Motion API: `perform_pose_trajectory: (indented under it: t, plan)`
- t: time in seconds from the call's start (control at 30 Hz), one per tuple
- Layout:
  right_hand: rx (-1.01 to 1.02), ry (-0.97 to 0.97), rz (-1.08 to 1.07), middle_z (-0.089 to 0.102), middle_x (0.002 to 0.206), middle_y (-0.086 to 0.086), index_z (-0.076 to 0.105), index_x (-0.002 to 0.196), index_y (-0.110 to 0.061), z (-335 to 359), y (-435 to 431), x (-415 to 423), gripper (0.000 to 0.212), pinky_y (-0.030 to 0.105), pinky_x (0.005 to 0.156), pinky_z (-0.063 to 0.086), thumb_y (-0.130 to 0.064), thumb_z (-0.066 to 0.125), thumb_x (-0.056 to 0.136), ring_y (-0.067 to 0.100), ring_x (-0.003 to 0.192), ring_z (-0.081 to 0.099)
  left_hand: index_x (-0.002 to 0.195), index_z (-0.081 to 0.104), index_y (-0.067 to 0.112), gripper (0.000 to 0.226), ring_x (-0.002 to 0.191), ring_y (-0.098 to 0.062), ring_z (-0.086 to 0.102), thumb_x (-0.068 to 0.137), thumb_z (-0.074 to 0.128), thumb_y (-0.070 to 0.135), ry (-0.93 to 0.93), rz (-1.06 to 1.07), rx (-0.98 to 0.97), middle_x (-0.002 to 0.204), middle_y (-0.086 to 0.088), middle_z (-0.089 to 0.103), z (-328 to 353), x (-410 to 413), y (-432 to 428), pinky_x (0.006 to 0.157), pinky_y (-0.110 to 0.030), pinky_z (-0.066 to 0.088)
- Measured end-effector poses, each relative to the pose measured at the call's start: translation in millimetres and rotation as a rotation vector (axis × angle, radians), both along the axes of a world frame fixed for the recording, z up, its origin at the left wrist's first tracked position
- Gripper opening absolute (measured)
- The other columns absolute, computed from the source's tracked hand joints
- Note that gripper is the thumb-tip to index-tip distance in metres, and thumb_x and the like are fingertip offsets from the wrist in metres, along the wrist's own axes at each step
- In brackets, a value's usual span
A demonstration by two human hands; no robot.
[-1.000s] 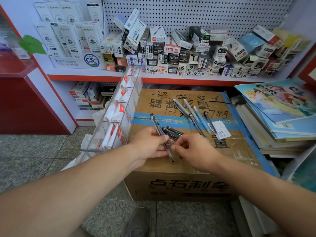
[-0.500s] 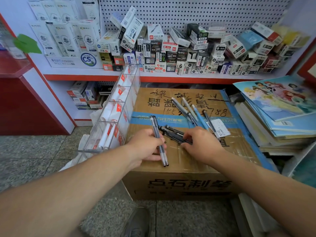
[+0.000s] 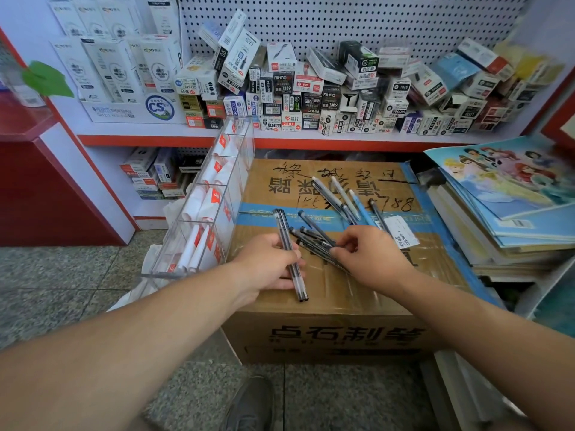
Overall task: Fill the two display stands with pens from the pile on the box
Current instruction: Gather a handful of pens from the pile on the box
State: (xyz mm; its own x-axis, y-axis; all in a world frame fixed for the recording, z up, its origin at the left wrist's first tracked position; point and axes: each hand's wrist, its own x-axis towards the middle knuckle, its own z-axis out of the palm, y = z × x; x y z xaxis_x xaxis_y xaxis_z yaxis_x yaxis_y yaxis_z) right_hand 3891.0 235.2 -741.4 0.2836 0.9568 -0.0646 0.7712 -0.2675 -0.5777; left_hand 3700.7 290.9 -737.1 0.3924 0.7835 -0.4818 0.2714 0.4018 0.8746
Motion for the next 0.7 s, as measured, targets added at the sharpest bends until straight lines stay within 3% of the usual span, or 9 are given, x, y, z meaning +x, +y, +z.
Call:
perform_pose_trajectory:
  t: [0.13,0.33,0.47,0.53,0.6,0.7]
  plan:
    - [0.098,0.249,0.055,0.07,0.077,-0.01,0.072,0.086,-0.031,8.2,-9.2,-11.1,0.006,0.017,0.061,0.05,-0.031,0.076,0.091,0.001,0.07,0.064,0.118,0.064,0.011,0.018,0.093,-0.026,0.077,0.101,0.061,0.006,-0.06,-0.007,-0.017,0.106,-0.013,0.076,0.1,3.4,-1.4,0.081,-0.041,0.064]
    - [0.127,0.322,0.078,0.073,0.079,-0.002,0.072,0.088,-0.026,2.2,-12.0,-22.0,0.009,0.031,0.067,0.059,-0.028,0.081,0.087,0.014,0.072,0.068,0.117,0.07,0.008,0.02,0.097,-0.024,0.077,0.098,0.065,0.007,-0.176,0.018,-0.104,0.106,-0.012,0.078,6.2,9.4,-6.8,0.08,-0.035,0.063]
    - [0.106,0.32,0.133,0.073,0.078,-0.006,0.076,0.087,-0.026,3.7,-14.6,-22.9,0.004,0.018,0.063,0.053,-0.028,0.079,0.088,0.004,0.07,0.065,0.112,0.07,0.005,0.017,0.092,-0.025,0.078,0.095,0.069,0.004,-0.162,0.052,-0.139,0.1,-0.013,0.079,5.4,7.2,-7.2,0.075,-0.034,0.064]
    - [0.073,0.23,0.117,0.071,0.077,-0.008,0.076,0.085,-0.027,5.4,-13.8,-16.5,0.007,0.015,0.063,0.051,-0.031,0.075,0.091,0.0,0.07,0.063,0.111,0.069,0.004,0.017,0.09,-0.025,0.078,0.094,0.069,0.002,-0.128,0.065,-0.132,0.097,-0.013,0.079,4.5,6.5,-4.7,0.074,-0.036,0.065]
    - [0.017,0.009,0.098,0.069,0.085,-0.012,0.074,0.091,-0.028,5.4,-11.1,-5.8,0.004,0.016,0.067,0.051,-0.03,0.072,0.094,0.001,0.077,0.062,0.111,0.069,0.004,0.019,0.088,-0.024,0.078,0.093,0.07,0.001,-0.082,0.071,-0.117,0.096,-0.012,0.079,3.6,6.5,-1.9,0.07,-0.036,0.065]
    - [-0.063,-0.191,0.139,0.067,0.096,-0.01,0.073,0.099,-0.026,2.4,-10.0,2.4,0.007,0.025,0.078,0.057,-0.03,0.072,0.094,0.004,0.085,0.062,0.111,0.069,0.004,0.019,0.087,-0.025,0.078,0.093,0.07,0.001,-0.037,0.05,-0.099,0.097,-0.012,0.079,2.7,6.0,-0.7,0.068,-0.035,0.064]
